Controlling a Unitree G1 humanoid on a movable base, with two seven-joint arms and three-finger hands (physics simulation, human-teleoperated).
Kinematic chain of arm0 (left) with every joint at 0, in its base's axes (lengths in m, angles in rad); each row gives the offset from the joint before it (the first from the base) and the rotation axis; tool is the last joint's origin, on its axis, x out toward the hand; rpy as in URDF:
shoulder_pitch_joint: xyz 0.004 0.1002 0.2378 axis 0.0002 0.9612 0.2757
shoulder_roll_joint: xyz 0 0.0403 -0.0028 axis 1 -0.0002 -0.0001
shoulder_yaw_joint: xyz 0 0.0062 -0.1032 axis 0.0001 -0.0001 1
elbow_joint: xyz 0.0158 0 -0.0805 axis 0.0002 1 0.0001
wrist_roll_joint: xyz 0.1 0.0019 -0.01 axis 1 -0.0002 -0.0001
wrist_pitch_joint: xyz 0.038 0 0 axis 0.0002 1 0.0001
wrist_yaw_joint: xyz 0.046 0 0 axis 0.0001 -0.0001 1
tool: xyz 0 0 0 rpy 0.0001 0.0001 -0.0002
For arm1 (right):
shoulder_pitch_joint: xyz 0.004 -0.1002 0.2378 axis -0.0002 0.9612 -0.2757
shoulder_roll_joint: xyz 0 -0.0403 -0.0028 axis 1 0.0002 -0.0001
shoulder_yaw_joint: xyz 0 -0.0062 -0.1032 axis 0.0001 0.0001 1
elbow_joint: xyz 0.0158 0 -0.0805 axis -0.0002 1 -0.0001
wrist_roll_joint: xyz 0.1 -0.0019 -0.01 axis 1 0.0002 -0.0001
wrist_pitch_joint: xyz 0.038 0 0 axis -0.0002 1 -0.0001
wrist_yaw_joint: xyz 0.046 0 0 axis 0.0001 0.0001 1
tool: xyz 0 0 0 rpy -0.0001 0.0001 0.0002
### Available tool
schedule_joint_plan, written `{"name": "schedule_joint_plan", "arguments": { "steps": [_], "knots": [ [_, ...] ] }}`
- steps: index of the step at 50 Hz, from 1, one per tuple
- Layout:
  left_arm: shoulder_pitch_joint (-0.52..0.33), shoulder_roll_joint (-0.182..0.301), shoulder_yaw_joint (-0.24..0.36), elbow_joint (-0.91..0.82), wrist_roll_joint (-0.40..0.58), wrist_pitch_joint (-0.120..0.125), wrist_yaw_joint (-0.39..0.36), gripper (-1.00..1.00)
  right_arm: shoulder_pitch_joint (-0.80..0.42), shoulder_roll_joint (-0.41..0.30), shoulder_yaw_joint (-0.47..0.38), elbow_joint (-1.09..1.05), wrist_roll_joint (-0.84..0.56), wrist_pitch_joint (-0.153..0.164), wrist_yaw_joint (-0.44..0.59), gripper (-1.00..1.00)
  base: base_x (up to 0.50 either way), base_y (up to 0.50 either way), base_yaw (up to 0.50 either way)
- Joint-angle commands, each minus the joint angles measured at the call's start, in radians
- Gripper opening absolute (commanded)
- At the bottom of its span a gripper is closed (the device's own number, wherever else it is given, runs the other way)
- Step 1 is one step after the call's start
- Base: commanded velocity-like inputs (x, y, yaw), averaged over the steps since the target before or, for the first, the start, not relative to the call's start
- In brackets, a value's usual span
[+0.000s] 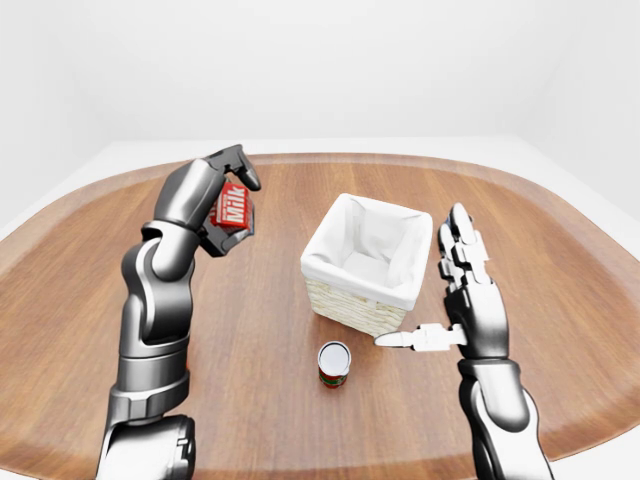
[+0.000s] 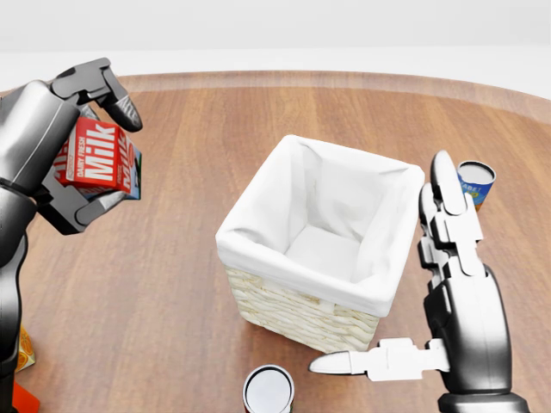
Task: Pick the milk and place it in the basket.
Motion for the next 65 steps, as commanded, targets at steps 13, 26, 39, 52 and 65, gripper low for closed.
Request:
{"name": "schedule_joint_plan", "arguments": {
  "steps": [13,26,39,52,65],
  "knots": [
    [-0.097,-0.077,-0.055,-0.123,0.012,0.0,-0.043,-1.0,-0.001,0.0,0.001,0.012,0.0,0.0,-0.001,1.0,0.0,0.0,0.0],
    [-0.147,-0.151,-0.108,-0.187,0.067,0.0,-0.103,-1.0,-0.001,0.0,-0.003,0.012,0.004,0.0,0.0,1.0,0.0,0.0,0.0],
    [-0.177,-0.243,-0.177,-0.216,0.134,0.0,-0.138,-1.0,-0.001,0.0,-0.007,0.012,0.007,0.0,0.002,1.0,0.0,0.0,0.0],
    [-0.163,-0.319,-0.218,-0.225,0.183,0.0,-0.157,-1.0,0.002,0.001,-0.007,0.008,0.009,0.0,0.003,1.0,0.0,0.0,0.0],
    [-0.143,-0.429,-0.29,-0.234,0.227,0.0,-0.162,-1.0,0.003,0.001,-0.011,0.007,0.014,0.0,0.005,1.0,0.0,0.0,0.0]
  ]
}}
